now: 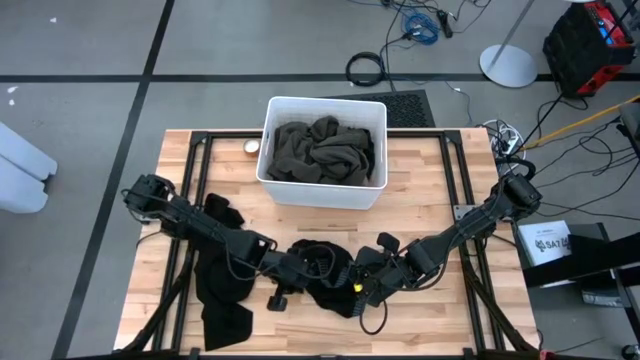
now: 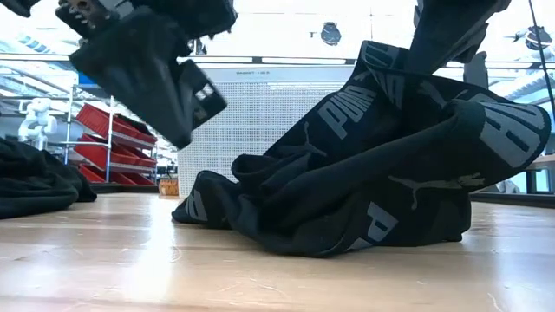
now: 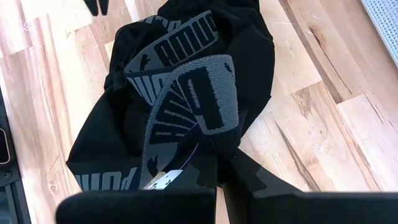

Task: Fold laundry
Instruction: Fold the black underwear

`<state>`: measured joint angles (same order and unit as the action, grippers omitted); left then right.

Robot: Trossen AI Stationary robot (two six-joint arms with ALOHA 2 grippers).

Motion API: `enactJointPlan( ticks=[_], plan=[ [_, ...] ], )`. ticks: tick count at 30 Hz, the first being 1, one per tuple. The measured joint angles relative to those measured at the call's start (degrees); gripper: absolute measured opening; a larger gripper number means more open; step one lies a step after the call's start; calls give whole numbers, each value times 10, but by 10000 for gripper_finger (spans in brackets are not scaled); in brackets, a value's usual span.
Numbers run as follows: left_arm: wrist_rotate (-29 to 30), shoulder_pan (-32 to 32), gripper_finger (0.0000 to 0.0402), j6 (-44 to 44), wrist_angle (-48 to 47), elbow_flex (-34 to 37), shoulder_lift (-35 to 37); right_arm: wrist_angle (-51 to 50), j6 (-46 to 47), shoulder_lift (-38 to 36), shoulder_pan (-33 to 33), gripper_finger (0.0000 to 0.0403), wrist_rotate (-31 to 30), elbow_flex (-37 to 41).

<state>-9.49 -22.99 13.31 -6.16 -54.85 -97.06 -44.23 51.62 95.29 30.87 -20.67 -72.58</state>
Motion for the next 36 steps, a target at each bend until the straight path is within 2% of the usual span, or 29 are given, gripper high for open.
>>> enactJointPlan(
  ticks=[5, 10, 19, 26, 36],
  plan=[
    [36, 1, 37, -17, 24, 0, 0, 0, 1, 0, 0, 0, 0, 0],
    [42, 7, 37, -17, 26, 0, -12, 1, 2, 0, 0, 0, 0, 0],
    [40, 34, 37, -16, 36, -3, -94, 7, -5, -2, 4, 0, -19, -1],
    [35, 52, 37, -2, 40, -4, -116, 8, -52, -9, 34, 0, -41, -60],
    [46, 53, 37, -2, 101, 1, -104, 12, -110, -9, 110, 0, -170, -145]
  ],
)
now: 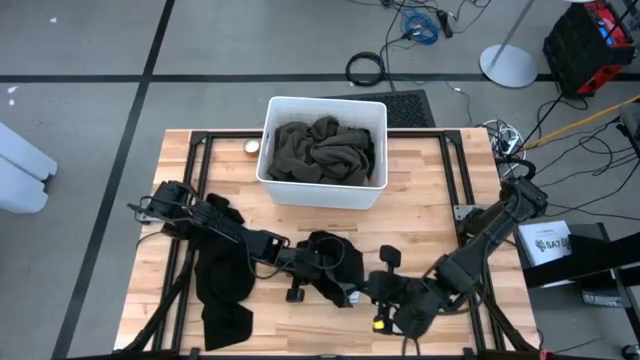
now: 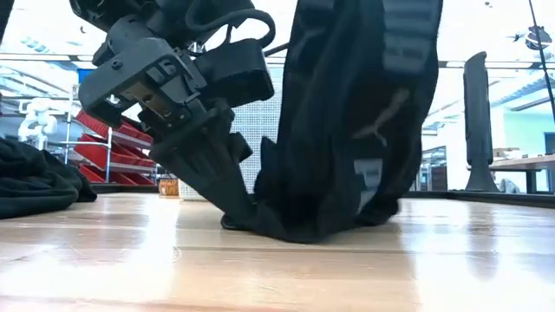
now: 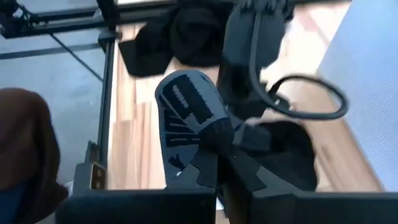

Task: Fold laundry
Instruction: Fold the black underwear

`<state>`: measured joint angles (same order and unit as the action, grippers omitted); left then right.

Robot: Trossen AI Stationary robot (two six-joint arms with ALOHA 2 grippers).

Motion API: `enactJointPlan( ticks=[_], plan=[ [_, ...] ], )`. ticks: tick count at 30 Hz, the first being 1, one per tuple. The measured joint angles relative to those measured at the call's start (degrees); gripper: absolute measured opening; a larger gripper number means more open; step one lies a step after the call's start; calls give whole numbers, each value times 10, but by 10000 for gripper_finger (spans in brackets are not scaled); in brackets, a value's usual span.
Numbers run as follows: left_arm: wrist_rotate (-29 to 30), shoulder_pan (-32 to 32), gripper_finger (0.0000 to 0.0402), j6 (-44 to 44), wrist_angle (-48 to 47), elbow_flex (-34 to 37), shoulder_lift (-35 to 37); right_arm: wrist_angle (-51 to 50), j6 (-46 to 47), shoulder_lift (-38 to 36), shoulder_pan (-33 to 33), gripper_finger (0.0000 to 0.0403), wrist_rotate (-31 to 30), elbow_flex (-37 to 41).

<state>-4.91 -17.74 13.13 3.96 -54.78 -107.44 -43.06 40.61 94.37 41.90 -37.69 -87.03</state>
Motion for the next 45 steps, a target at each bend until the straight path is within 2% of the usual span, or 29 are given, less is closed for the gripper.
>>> enactJointPlan(
  ticks=[4, 11, 15, 17, 20, 24, 26, 32, 41, 45],
  plan=[
    [12, 1, 37, -1, 13, 0, 0, 0, -20, 0, 18, 0, -47, -18],
    [161, -8, 22, -29, 30, 0, 74, -1, -41, 0, 34, 0, -110, -42],
    [251, -27, 11, -49, 20, 0, 132, 2, -55, 0, 46, 0, -190, -59],
    [274, -35, 10, -59, 9, 0, 152, 9, -56, -1, 52, 0, -231, -64],
    [266, -50, 10, -83, -5, 0, 171, 7, -55, -1, 58, 0, -269, -68],
    [185, -77, 10, -109, 2, -1, 178, 6, -55, -1, 58, 0, -279, -69],
    [161, -88, 10, -101, -6, -1, 173, 6, -59, -1, 58, 0, -292, -69],
    [155, -95, 18, -30, -16, -1, 132, 6, -62, -5, 58, 0, -299, -69],
    [169, -77, 117, -71, -7, -1, 40, 4, -62, -5, 58, 0, -295, -69],
    [180, -75, 165, -54, 45, -1, -3, -1, -62, -5, 58, 0, -281, -69]
  ],
)
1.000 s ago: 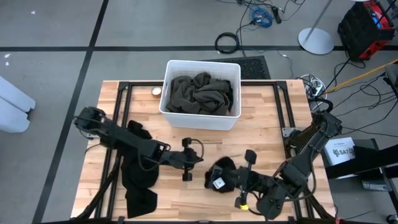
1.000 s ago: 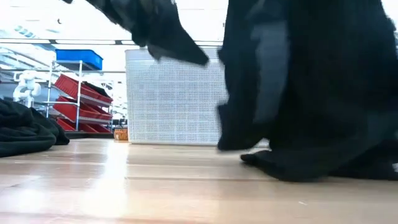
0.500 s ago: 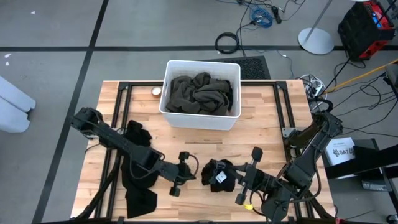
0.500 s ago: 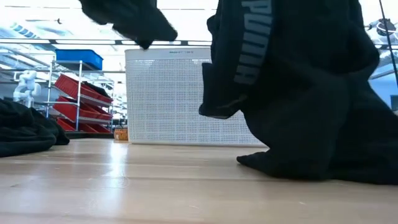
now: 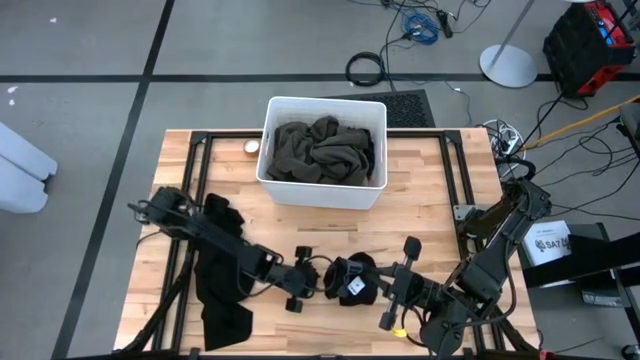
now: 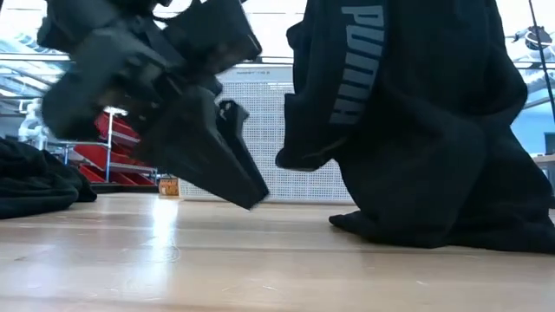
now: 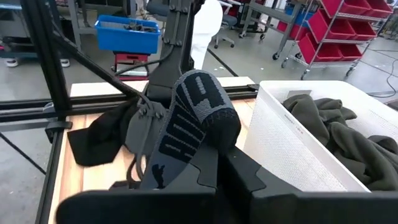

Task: Fold laundry
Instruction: Fold the black underwear

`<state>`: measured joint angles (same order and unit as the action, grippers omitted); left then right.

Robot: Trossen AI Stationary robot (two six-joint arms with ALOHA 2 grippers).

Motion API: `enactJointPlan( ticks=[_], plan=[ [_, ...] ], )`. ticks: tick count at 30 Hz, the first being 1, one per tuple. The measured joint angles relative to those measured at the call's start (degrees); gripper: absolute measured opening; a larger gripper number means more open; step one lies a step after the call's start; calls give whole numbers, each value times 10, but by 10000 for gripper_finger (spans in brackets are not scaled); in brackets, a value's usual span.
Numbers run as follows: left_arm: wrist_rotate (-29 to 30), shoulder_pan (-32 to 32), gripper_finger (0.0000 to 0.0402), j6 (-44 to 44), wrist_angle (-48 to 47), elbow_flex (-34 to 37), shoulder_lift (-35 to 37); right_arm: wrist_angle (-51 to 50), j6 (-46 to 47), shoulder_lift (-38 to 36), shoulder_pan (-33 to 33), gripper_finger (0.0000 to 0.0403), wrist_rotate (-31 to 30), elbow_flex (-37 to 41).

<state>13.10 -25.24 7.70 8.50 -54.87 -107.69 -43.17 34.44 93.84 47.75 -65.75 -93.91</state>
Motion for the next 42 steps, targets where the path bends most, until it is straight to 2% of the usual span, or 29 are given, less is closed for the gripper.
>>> enactJointPlan(
  ticks=[4, 8, 12, 14, 20, 31, 34, 37, 42],
  plan=[
    [26, 3, 207, 52, 44, 0, -25, 0, 0, 0, 0, 0, 2, 0],
    [26, 4, 226, 59, 42, 0, -28, 0, 0, 0, 0, 0, 3, 0],
    [-20, 4, 228, 4, 45, -10, -28, -2, 0, 0, 0, 0, 16, 0],
    [-24, 1, 228, -10, 45, -24, -28, -3, 0, 0, 0, 0, 16, 0],
    [20, 0, 228, -7, 45, -64, -28, -4, 0, 0, 0, 0, 16, 0],
    [106, 0, 225, -6, 30, -72, -28, -4, 0, 0, 0, 0, 16, 0],
    [112, 0, 206, -6, 30, -73, -28, -4, 0, 0, 0, 0, 16, 0],
    [112, 0, 165, -6, 29, -78, -28, -4, 0, 0, 0, 0, 16, 0],
    [112, 0, 43, -6, 4, -92, -28, -4, 0, 0, 0, 0, 16, 0]
  ],
)
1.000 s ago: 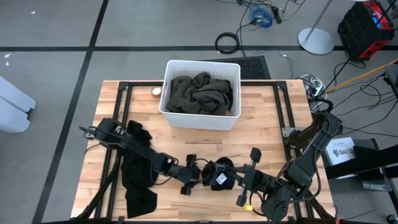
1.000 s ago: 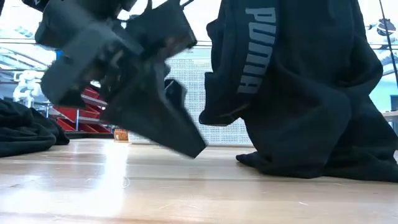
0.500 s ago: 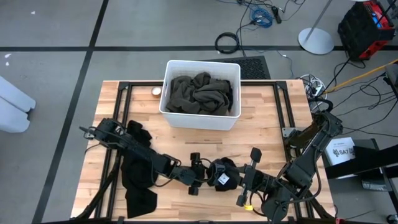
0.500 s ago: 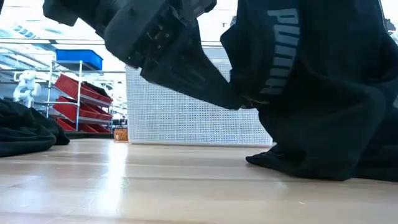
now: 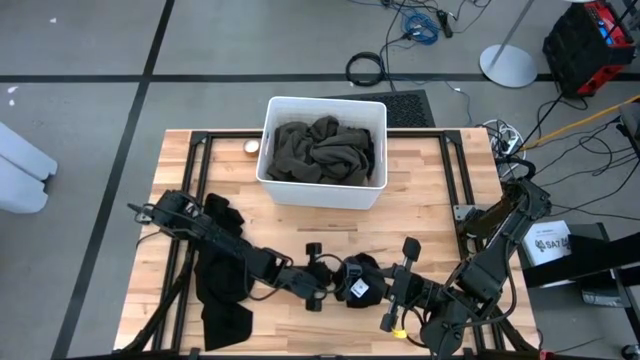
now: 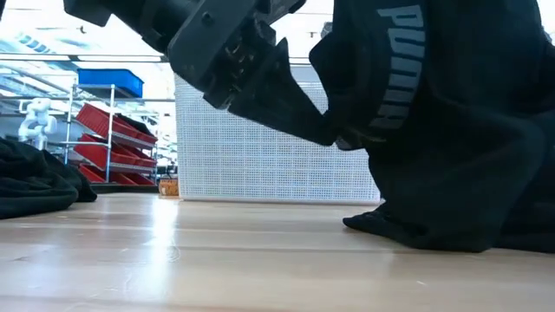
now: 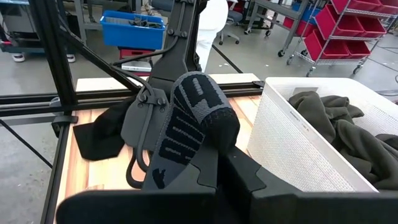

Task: Fold laundry
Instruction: Fold the black underwear

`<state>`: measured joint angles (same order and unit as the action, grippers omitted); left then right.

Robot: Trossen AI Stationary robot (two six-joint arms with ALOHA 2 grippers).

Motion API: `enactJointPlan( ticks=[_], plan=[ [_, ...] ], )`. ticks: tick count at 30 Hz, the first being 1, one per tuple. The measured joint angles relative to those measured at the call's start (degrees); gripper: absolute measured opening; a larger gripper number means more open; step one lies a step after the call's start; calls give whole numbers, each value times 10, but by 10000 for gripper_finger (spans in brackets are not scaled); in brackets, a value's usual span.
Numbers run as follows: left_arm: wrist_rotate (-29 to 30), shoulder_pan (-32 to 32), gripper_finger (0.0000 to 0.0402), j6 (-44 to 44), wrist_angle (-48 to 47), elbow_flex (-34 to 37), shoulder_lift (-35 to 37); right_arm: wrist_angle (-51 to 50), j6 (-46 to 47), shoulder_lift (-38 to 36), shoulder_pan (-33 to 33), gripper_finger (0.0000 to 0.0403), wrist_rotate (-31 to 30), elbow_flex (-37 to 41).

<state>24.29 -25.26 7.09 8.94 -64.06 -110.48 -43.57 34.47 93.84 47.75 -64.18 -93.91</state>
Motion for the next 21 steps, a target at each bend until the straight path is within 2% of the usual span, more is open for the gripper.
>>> enactJointPlan(
  ticks=[2, 10, 13, 16, 21],
  plan=[
    [-1, 0, 12, 0, -20, -6, 0, 0, 1, 0, 0, 0, 0, 0],
    [11, -8, 6, -4, -178, -40, 0, -2, 4, 0, 0, 0, 0, 0],
    [-35, -14, 7, 12, -220, -44, 1, -4, 5, 0, 0, 0, 0, 0],
    [-88, -19, 7, 29, -221, -41, 1, -15, 17, 0, 0, 0, 0, 0],
    [-95, -26, 7, 14, -205, -39, 1, -36, 41, 0, 0, 0, 0, 0]
  ],
)
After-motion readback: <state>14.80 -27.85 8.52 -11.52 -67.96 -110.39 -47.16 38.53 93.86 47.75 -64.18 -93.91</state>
